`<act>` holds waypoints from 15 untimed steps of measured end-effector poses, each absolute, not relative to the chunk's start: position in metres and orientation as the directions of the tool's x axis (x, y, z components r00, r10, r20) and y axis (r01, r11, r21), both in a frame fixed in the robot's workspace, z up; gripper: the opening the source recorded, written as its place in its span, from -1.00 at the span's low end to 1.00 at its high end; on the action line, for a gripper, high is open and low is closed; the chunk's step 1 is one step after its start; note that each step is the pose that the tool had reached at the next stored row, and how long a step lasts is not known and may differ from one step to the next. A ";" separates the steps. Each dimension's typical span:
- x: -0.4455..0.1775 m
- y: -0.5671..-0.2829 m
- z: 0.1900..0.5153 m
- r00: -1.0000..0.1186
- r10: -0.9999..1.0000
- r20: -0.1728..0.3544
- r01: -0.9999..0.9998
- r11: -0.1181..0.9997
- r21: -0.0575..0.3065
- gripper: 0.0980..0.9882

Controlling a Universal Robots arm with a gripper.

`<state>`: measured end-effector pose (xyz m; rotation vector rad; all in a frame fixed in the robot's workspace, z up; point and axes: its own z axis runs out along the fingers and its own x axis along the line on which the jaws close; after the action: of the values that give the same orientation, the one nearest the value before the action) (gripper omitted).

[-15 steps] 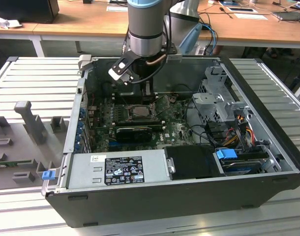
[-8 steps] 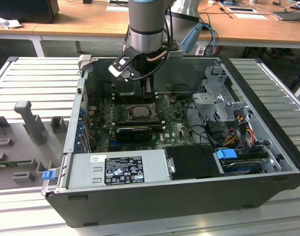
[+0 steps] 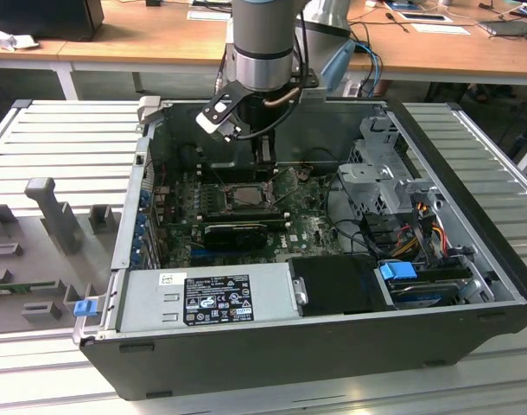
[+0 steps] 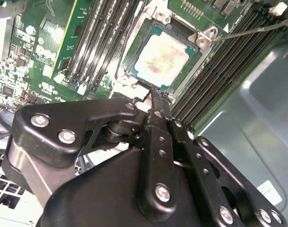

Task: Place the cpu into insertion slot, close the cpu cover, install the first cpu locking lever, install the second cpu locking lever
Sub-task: 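Close the cpu cover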

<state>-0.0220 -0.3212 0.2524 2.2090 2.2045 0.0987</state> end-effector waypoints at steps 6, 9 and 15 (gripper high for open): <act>-0.018 -0.321 0.256 0.001 1.000 0.031 0.998 -0.003 0.057 -0.98; -0.014 -0.321 0.259 0.001 1.000 0.031 0.998 -0.003 0.056 -0.98; -0.008 -0.321 0.261 0.001 1.000 0.031 0.999 -0.003 0.052 -0.98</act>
<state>-0.0076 -0.3211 0.2614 2.2123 2.2074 0.0922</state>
